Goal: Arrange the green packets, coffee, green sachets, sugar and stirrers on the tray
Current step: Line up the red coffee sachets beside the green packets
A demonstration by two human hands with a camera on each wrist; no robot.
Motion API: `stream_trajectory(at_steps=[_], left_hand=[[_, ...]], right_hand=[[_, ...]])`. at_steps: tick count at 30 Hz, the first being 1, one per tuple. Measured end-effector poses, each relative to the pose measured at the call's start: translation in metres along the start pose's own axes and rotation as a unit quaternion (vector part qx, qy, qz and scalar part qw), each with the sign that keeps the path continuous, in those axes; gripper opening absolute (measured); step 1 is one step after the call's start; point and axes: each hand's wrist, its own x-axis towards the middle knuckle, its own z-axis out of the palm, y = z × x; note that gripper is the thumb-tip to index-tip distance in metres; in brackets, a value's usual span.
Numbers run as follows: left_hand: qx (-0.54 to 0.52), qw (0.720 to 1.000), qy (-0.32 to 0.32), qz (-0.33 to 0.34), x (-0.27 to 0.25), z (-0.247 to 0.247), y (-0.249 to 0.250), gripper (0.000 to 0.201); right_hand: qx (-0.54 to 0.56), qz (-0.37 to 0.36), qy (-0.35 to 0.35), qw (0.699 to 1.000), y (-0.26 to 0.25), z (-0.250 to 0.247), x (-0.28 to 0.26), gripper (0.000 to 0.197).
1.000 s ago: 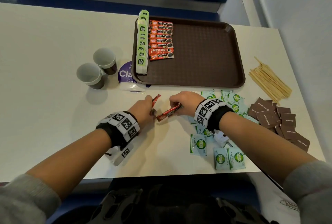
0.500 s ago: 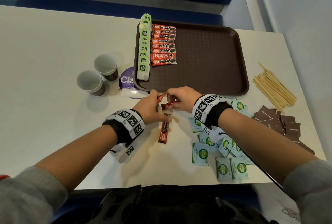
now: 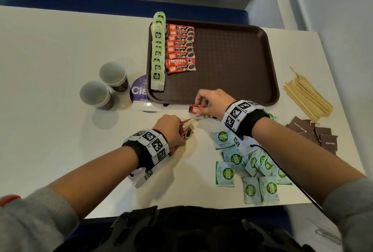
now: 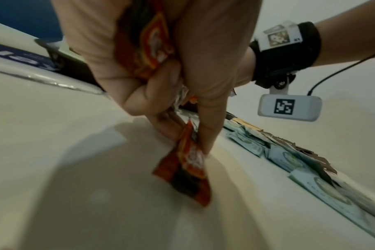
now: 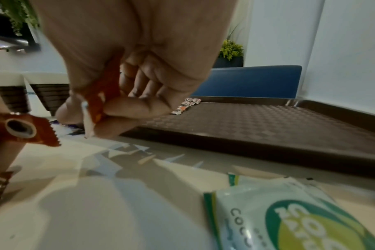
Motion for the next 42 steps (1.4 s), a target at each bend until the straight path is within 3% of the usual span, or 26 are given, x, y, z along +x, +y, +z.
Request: stream_trajectory(at_steps=[4, 8, 14, 16, 23, 29, 34, 42], left_hand=[[-0.013, 1.0, -0.002, -0.006, 0.0, -0.005, -0.005, 0.026], [-0.093, 0.995, 0.038, 0.002, -0.001, -0.017, -0.012, 0.024], [-0.251, 0.955, 0.158, -0.025, 0.012, -0.042, -0.016, 0.033], [-0.28, 0.946, 0.165, -0.018, 0.017, -0.048, -0.015, 0.029], [-0.27, 0.948, 0.169, -0.009, 0.026, -0.063, -0.017, 0.014], [-0.268, 0.941, 0.199, -0.053, 0.035, -0.08, -0.025, 0.02], [-0.277, 0.924, 0.255, -0.074, 0.042, -0.096, -0.029, 0.026], [-0.293, 0.917, 0.254, -0.091, 0.053, -0.108, -0.034, 0.028]], right_hand=[[0.044, -0.002, -0.003, 0.999, 0.003, 0.0, 0.0, 0.029], [0.067, -0.029, 0.006, 0.997, 0.005, -0.001, 0.0, 0.035], [0.067, -0.056, 0.006, 0.996, 0.001, -0.008, 0.006, 0.042], [0.075, -0.064, 0.007, 0.995, -0.002, -0.011, 0.01, 0.043], [0.065, -0.065, 0.011, 0.996, -0.01, -0.022, 0.028, 0.042], [0.064, -0.031, 0.067, 0.995, -0.001, -0.04, 0.047, 0.016], [0.074, -0.015, 0.118, 0.99, 0.006, -0.05, 0.072, 0.019], [0.058, 0.026, 0.103, 0.993, 0.013, -0.049, 0.103, 0.019]])
